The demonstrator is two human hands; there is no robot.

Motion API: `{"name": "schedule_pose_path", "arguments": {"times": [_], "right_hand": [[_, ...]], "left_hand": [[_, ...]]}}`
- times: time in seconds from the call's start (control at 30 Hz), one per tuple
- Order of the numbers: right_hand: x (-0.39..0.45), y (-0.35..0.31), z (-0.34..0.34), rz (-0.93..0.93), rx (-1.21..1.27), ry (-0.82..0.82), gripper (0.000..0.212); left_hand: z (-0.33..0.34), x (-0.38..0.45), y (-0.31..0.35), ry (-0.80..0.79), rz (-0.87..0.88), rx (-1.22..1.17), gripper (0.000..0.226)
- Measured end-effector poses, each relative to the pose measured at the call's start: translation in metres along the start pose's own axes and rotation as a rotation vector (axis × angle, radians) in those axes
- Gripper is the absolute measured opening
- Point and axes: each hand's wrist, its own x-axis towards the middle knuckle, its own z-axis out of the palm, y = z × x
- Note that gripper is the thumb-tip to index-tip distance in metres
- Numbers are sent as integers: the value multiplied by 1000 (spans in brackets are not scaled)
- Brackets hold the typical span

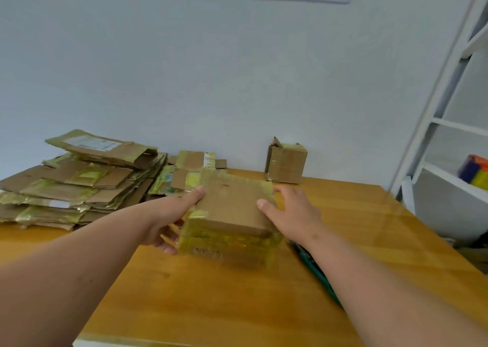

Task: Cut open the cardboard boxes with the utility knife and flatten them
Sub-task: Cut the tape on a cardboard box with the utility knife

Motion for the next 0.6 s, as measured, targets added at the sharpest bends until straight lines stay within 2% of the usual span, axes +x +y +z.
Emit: {"name": "schedule_pose_path", "arguments": {"times": [0.07,0.13,0.3,0.4,0.47,0.57,0.6], "right_hand": [[-6,0,5,38,185,-229,73],[-11,2,10,52,250,-337,76],[-7,2,12,20,235,-245,66],[-3,-2,12,10,209,-209,55],[-2,-1,17,0,181,-196,49],[-3,8,26,13,231,-144,40],[-4,13,28,38,240,-112,38]], "left_hand": [[0,3,-6,-22,-40,-20,78],[0,4,-10,-28,-61,-19,77],[-8,4,-12,-85,-98,-41,88],[-16,3,-4,-69,-41,40,101],[-11,5,0,69,72,184,98],[6,12,4,393,314,621,93],[12,12,8,449,389,762,87]]}}
